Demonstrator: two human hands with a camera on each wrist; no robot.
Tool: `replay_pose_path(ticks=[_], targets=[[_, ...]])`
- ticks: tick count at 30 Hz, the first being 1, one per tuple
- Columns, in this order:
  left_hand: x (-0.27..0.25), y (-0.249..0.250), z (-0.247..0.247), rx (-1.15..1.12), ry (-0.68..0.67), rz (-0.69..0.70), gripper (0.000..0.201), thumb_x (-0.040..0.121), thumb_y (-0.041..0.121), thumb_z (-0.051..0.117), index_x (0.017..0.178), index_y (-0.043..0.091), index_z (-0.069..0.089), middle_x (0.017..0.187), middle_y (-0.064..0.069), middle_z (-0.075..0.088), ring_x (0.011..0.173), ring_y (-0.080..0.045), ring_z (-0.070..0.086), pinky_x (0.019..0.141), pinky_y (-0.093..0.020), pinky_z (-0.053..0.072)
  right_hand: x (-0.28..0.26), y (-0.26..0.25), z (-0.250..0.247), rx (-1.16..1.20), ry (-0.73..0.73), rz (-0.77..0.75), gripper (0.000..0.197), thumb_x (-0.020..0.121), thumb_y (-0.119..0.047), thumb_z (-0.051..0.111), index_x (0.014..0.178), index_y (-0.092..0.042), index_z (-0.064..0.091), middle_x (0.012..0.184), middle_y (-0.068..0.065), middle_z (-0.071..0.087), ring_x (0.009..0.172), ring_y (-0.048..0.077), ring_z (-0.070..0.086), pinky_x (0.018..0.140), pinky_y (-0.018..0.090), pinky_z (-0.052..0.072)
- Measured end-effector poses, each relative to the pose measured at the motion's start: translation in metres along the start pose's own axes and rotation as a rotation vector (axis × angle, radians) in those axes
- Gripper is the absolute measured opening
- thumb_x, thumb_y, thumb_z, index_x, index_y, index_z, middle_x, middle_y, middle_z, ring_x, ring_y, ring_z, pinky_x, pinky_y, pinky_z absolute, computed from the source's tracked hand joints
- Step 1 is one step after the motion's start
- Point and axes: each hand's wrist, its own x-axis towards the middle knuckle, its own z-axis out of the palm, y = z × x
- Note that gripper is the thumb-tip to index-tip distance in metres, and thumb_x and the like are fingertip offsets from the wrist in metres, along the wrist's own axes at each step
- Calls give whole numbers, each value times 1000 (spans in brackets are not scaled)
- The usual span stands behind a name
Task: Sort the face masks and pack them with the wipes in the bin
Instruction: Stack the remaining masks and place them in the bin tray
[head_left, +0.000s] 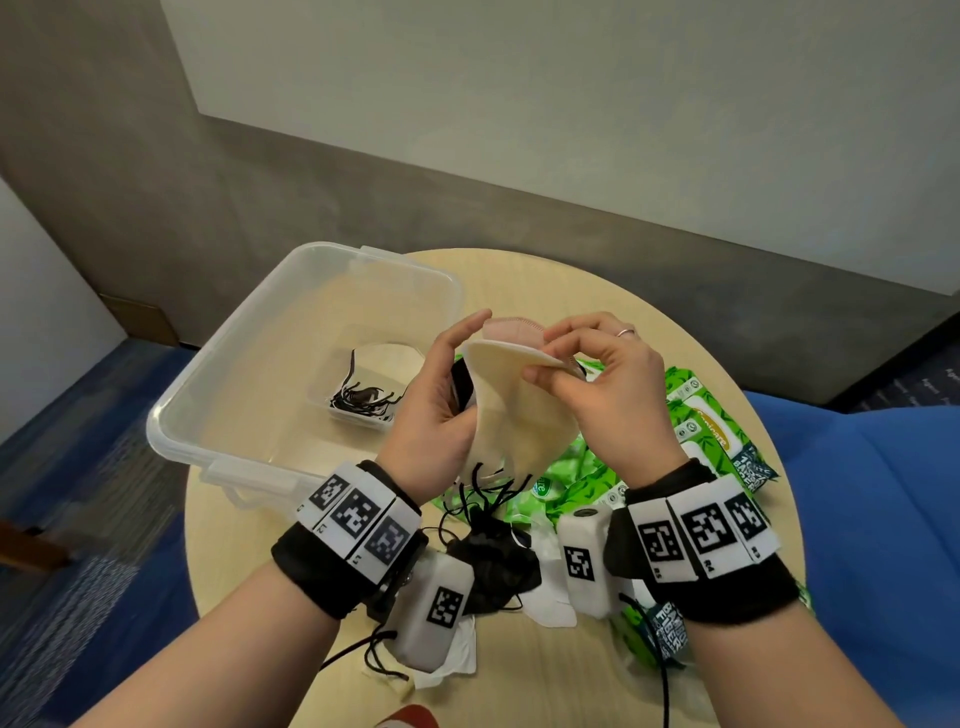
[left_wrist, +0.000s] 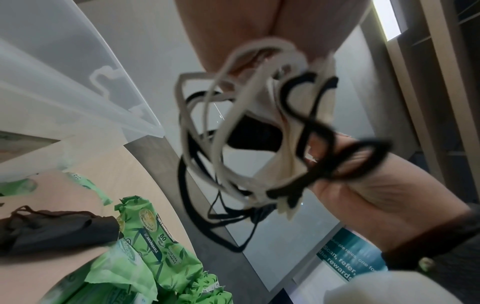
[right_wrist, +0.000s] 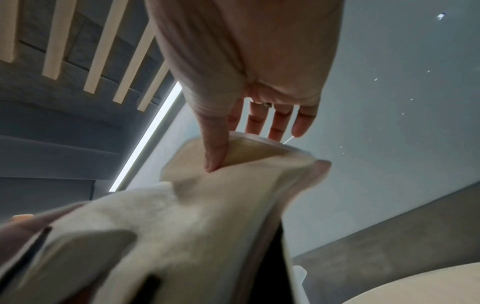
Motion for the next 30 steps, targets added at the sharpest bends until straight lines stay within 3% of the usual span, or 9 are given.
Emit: replay_pose_path(ticks=[4,7,8,11,13,18,24,28,30], targets=[[0,1,0,-42,9,-7,49,80,0,56,121,24,43,100,15,68,89,-3,62,73,-21,53,0,1,-1,98,-7,61,30,66,-8,79,62,-32,62,102,-9,56,101,-1,50,78,0,34],[-1,2,0,-53,-10,-17,48,82,-3,55,120,24,44,95,14,70,82,-3,63,68,-20,53,1,2,-4,109,-69,60,31,67,-8,79,63,-34,62,96,-12,59,101,8,53,86,22,42],[-2,1,0,-53,-15,-16,48,83,-6,55,119,23,45,93,13,70,80,-3,63,66,-20,53,2,2,-4,102,-70,56,31,67,-8,79,63,-34,62,92,-14,58,99,7,53,84,23,43],[-2,3,0,-37,-15,-4,49,84,-10,53,119,24,47,92,12,69,79,-3,63,67,-19,52,0,3,-3,51,-9,-22,27,65,-9,81,66,-32,66,88,-16,54,94,1,50,75,6,38],[-2,4,0,-22,-4,13,48,83,-8,54,118,24,48,90,13,68,79,-3,62,67,-19,52,-3,5,-1,7,53,-151,19,65,-8,80,70,-24,71,90,-13,57,92,2,50,75,3,37],[-3,6,1,26,14,44,48,80,-6,55,116,25,51,89,16,67,76,-1,60,66,-17,50,-6,12,2,-124,135,-396,8,65,-6,72,70,-12,74,100,-8,65,95,14,50,82,26,42],[-3,6,-2,77,47,43,48,83,-19,52,105,22,57,92,15,69,83,-3,64,72,-17,51,-7,13,4,-150,131,-431,11,60,3,72,64,-7,70,75,4,63,77,19,56,67,26,42],[-2,9,-3,154,32,56,34,76,-9,52,92,20,62,85,21,69,82,3,62,73,-13,48,-10,11,2,-39,21,-412,18,61,13,65,63,-4,65,73,7,64,72,15,61,68,18,47],[-2,9,-4,198,24,33,35,72,-5,49,87,22,65,80,21,70,78,5,62,70,-12,47,-11,11,2,-5,-10,-408,20,62,16,62,63,-3,63,72,8,63,71,17,62,66,25,49]])
